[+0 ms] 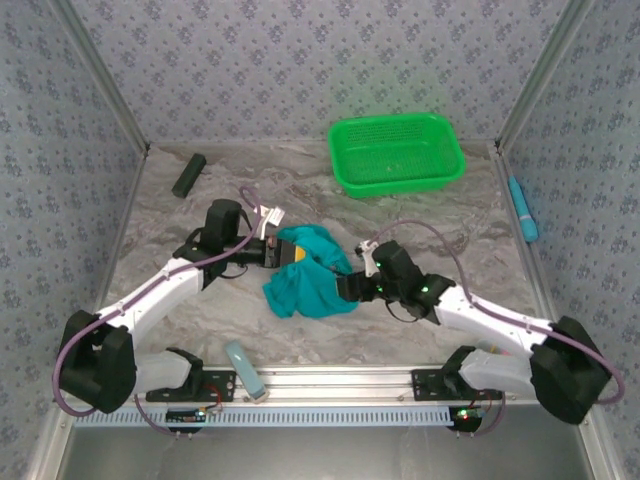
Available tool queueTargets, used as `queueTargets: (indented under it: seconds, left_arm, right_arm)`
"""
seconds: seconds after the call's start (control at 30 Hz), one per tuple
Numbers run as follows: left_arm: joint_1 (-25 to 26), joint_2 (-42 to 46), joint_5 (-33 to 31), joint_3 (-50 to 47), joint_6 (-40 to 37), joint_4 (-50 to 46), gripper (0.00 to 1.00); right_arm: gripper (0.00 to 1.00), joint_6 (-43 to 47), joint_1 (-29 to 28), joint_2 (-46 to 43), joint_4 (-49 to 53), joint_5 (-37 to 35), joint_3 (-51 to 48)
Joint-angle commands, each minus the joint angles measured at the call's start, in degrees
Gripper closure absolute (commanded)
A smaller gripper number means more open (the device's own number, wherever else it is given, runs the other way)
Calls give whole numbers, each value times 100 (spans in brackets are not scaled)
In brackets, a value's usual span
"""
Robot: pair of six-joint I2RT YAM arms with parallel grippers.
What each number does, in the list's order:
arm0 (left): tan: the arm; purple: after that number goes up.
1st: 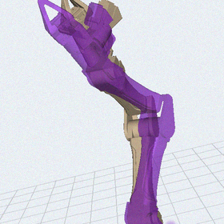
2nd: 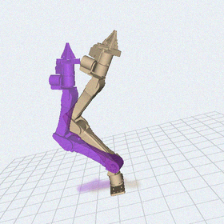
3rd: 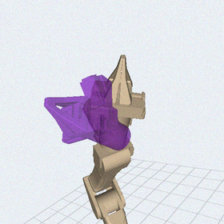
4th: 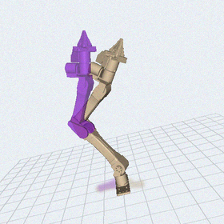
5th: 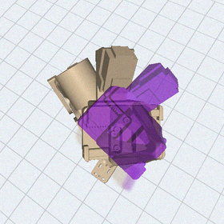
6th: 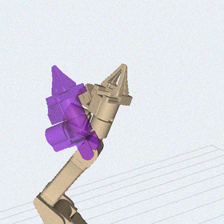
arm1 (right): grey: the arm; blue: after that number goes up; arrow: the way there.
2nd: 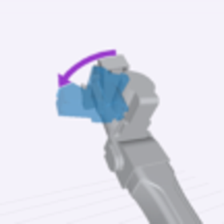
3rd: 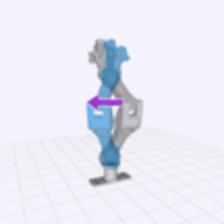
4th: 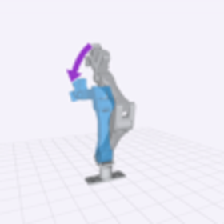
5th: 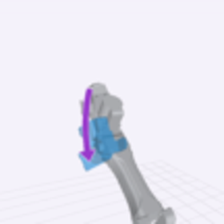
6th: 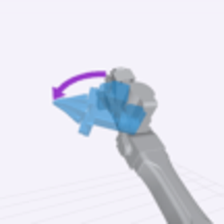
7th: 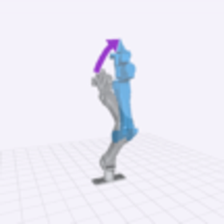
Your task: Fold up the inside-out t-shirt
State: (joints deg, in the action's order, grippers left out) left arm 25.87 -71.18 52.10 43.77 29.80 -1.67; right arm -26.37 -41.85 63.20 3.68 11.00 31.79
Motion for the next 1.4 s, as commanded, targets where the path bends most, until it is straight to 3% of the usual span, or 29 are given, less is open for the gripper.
queueTargets:
  seconds: [0.0, 0.2, 0.3, 0.37, 0.43, 0.47, 0.57, 0.67, 0.7, 0.77, 0.87, 0.93, 0.97, 1.03, 1.07, 1.13, 1.23, 1.37]
  left_arm:
    - [15, -99, 187, 48, -205, 45, 100]
    - [208, -345, 329, 220, -127, 231, 100]
    - [289, -434, 351, 334, -113, 273, 100]
    - [290, -471, 323, 339, 5, 456, 100]
    - [289, -489, 376, 358, 123, 695, 100]
    - [287, -502, 406, 398, 105, 725, 100]
    - [13, -327, 287, 458, 79, 1024, 100]
    - [-560, -32, -510, -221, 1216, 2944, 98]
    - [-611, -51, -691, -340, 1179, 2901, 97]
    - [-662, -363, -970, -349, 513, 1816, 97]
    - [-745, -1046, -1408, -811, 372, 1695, 95]
    - [-820, -1315, -1642, -1251, 666, 2142, 81]
    - [-806, -1414, -1829, -1346, 700, 2099, 70]
    - [-757, -1591, -1550, -1270, 545, 1942, 54]
    - [-684, -1615, -1288, -1173, 415, 1800, 49]
    - [-413, -1435, -1144, -838, 9, 1017, 45]
    - [147, -943, -1637, -28, -702, -367, 41]
    - [828, -937, -2037, 804, -1192, -866, 37]
  right_arm:
    - [40, -160, 341, -160, -149, 458, -290]
    - [41, -284, 290, 1005, -1020, 399, -293]
    - [49, -360, 306, 1664, -1668, 603, -161]
    - [66, -367, 219, 1911, -1727, 573, 25]
    - [97, -370, 264, 1803, -1375, 292, 127]
    - [100, -405, 427, 1545, -1058, 211, 152]
    - [100, -399, 1330, 344, 3, 590, 247]
    - [100, -262, 2501, -525, 1349, 1004, 492]
    - [100, -180, 2869, -516, 1782, 1231, 571]
    - [100, -77, 3346, -261, 2426, 1535, 476]
    - [100, -289, 3376, 40, 2454, 1377, -84]
    - [100, -356, 3406, 140, 2545, 1217, -190]
    - [91, -340, 3370, 124, 2645, 1107, -151]
    - [59, -136, 3203, 39, 2888, 918, 89]
    - [55, 27, 3086, -14, 3044, 817, 319]
    - [51, 384, 2867, -31, 3460, 803, 871]
    - [49, 765, 2234, 150, 3809, 549, 1690]
    - [47, 746, 1432, 681, 3398, -207, 1995]
